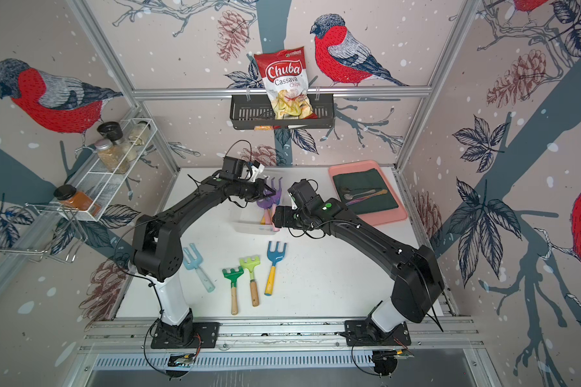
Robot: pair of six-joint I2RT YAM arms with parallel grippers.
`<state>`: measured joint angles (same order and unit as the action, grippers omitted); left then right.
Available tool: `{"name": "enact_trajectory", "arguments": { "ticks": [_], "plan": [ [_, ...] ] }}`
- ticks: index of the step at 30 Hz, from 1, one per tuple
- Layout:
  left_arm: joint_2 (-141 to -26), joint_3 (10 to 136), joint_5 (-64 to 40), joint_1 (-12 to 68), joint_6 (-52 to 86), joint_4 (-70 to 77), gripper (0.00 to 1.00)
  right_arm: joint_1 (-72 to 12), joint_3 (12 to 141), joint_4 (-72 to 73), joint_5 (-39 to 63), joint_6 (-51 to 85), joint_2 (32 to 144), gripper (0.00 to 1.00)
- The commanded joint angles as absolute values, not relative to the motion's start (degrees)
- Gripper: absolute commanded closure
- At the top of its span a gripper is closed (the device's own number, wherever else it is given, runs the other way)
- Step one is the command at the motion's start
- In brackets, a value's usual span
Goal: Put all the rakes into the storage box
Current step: Pick up the rake at the center of the board, then place the rake in the storage box.
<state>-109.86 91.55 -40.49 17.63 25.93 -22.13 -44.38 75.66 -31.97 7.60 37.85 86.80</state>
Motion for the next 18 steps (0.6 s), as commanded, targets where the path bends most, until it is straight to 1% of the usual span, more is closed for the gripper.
{"name": "enact_trajectory", "arguments": {
  "ticks": [1,5,11,14,18],
  "plan": [
    [-112.5,96.2,-42.6,14.8,19.9,-27.1,0.94,-44.1,74.3,-30.8,6.0,39.6,84.7,0.12],
    [-119.6,107.6,-42.5,12.6,14.3,-36.9,0.94,-43.9,73.7,-31.9,5.7,39.5,83.4,0.12],
    [-130.9,123.5,-40.3,12.3,10.3,-48.1,0.94,-43.1,72.7,-32.7,5.6,39.0,82.6,0.12],
    [-134.9,127.1,-42.0,12.2,10.1,-50.5,0.94,-42.8,72.1,-32.6,5.6,38.9,82.3,0.12],
    [-137.8,128.2,-44.2,12.2,10.7,-51.7,0.93,-42.2,71.3,-32.5,5.9,38.7,82.2,0.12]
  ]
}}
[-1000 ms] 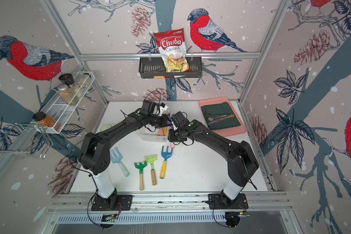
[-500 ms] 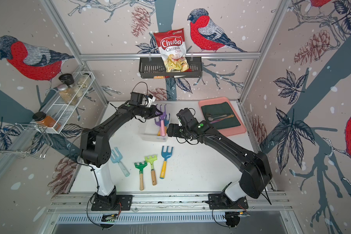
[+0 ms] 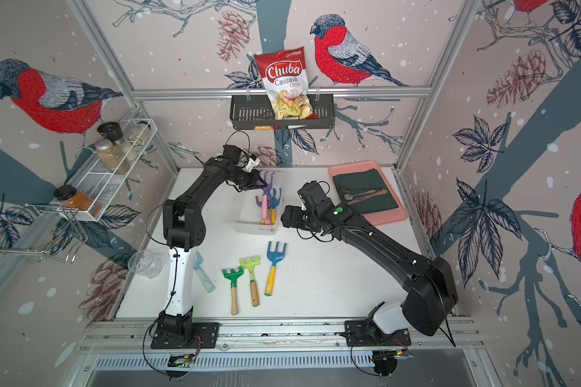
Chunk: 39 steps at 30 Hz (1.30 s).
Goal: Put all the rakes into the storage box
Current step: Place the rake in the storage box.
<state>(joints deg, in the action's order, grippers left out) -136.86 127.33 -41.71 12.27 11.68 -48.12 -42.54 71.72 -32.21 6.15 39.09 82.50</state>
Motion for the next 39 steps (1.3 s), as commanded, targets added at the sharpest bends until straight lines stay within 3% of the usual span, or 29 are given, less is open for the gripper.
{"name": "enact_trajectory", "arguments": {
  "ticks": [1,13,16,23,29,35,39],
  "plan": [
    [-138.3,128.2,-44.2,12.2,10.8,-51.9,0.93,-42.2,71.1,-32.2,6.0,38.7,82.1,0.12],
    [-142.7,128.0,-46.3,12.2,12.2,-50.2,0.94,-42.0,69.2,-29.2,7.9,38.6,83.8,0.12],
    [-143.1,128.0,-45.9,12.2,12.8,-49.7,0.9,-42.0,69.0,-28.5,8.4,38.4,84.4,0.12],
    [-143.2,128.0,-43.5,12.2,14.0,-48.9,0.65,-42.0,69.3,-28.3,8.7,38.0,85.0,0.12],
    [-141.7,128.0,-41.4,12.0,15.4,-48.0,0.56,-42.1,68.8,-29.7,7.2,38.9,85.3,0.12],
    [-137.4,126.0,-37.1,11.7,17.2,-46.7,0.35,-44.9,66.7,-30.1,4.4,43.5,85.8,0.13],
    [-132.0,122.2,-37.6,11.4,20.0,-41.9,0.3,-49.5,65.4,-30.4,0.7,48.9,86.9,0.14]
  ]
}}
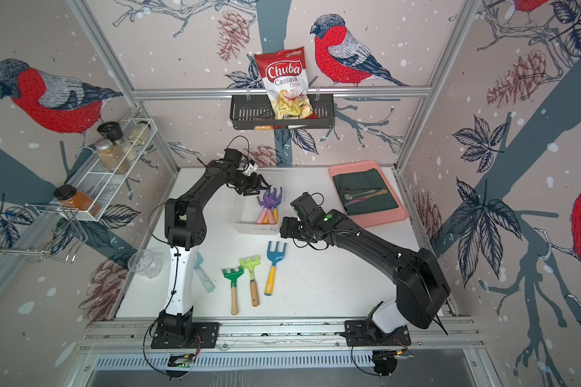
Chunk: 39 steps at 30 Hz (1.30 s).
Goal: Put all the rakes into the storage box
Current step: Place the rake in the storage box, then pick up the rake at the center of the board.
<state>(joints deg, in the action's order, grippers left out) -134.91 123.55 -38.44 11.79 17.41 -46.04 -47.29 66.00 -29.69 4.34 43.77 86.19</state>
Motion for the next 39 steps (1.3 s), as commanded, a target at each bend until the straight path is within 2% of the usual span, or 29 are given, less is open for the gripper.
{"name": "enact_trajectory", "arguments": {
  "ticks": [1,5,9,17,21,26,35,39],
  "plan": [
    [-130.9,121.9,-37.8,11.4,20.5,-41.3,0.3,-50.6,65.3,-30.8,0.0,50.4,87.4,0.14],
    [-125.1,119.6,-39.0,11.4,21.6,-40.3,0.28,-57.2,65.5,-32.9,-5.2,57.0,91.2,0.15],
    [-115.5,108.4,-39.5,11.4,22.5,-36.4,0.28,-63.5,68.0,-33.9,-6.1,60.6,98.1,0.17],
    [-98.7,84.9,-39.8,11.3,23.7,-28.8,0.28,-70.8,78.3,-42.6,-8.8,62.8,111.0,0.32],
    [-95.3,79.6,-39.5,11.2,23.2,-28.3,0.28,-72.0,79.5,-43.0,-8.5,62.8,113.1,0.43],
    [-92.9,75.4,-39.9,11.2,23.7,-26.9,0.28,-72.1,79.3,-43.8,-8.3,62.8,114.0,0.5],
    [-89.6,69.6,-40.5,11.2,24.9,-24.7,0.29,-71.5,76.0,-42.4,-6.7,61.5,113.7,0.74],
    [-87.8,67.6,-40.8,11.3,26.0,-23.4,0.3,-71.2,73.3,-42.2,-6.8,61.6,111.7,0.8]
  ]
}}
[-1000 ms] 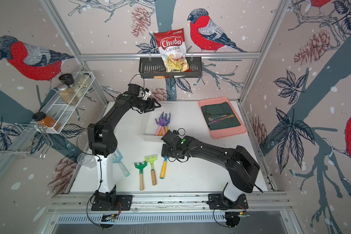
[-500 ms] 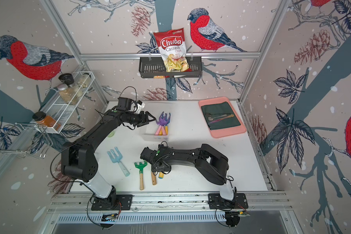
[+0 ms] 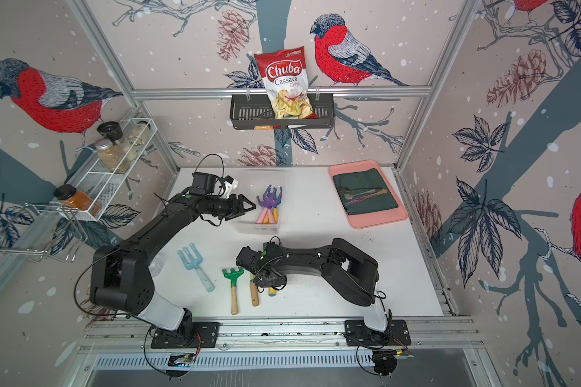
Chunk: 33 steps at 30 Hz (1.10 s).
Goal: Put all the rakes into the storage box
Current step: Pick up the rake at the center of the board.
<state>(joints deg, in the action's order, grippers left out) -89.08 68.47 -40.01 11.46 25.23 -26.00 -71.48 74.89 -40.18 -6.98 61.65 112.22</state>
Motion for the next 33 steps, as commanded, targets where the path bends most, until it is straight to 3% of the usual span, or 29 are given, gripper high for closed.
{"name": "enact_trajectory", "arguments": {
  "ticks": [1,12,20,33],
  "plan": [
    [-87.5,67.3,-40.9,11.3,26.3,-23.1,0.3,-71.1,72.7,-42.3,-6.9,61.8,111.0,0.82],
    [-84.5,63.6,-42.1,18.9,34.3,-15.8,0.3,-68.6,61.8,-40.9,-8.0,62.9,92.8,0.83],
    [-84.8,61.4,-42.6,26.6,43.4,-5.5,0.3,-58.7,60.0,-35.5,-4.0,55.6,77.3,0.82],
    [-86.1,62.4,-40.5,30.4,45.6,-0.4,0.35,-49.4,68.8,-38.8,6.1,43.7,77.3,0.8]
  ]
}}
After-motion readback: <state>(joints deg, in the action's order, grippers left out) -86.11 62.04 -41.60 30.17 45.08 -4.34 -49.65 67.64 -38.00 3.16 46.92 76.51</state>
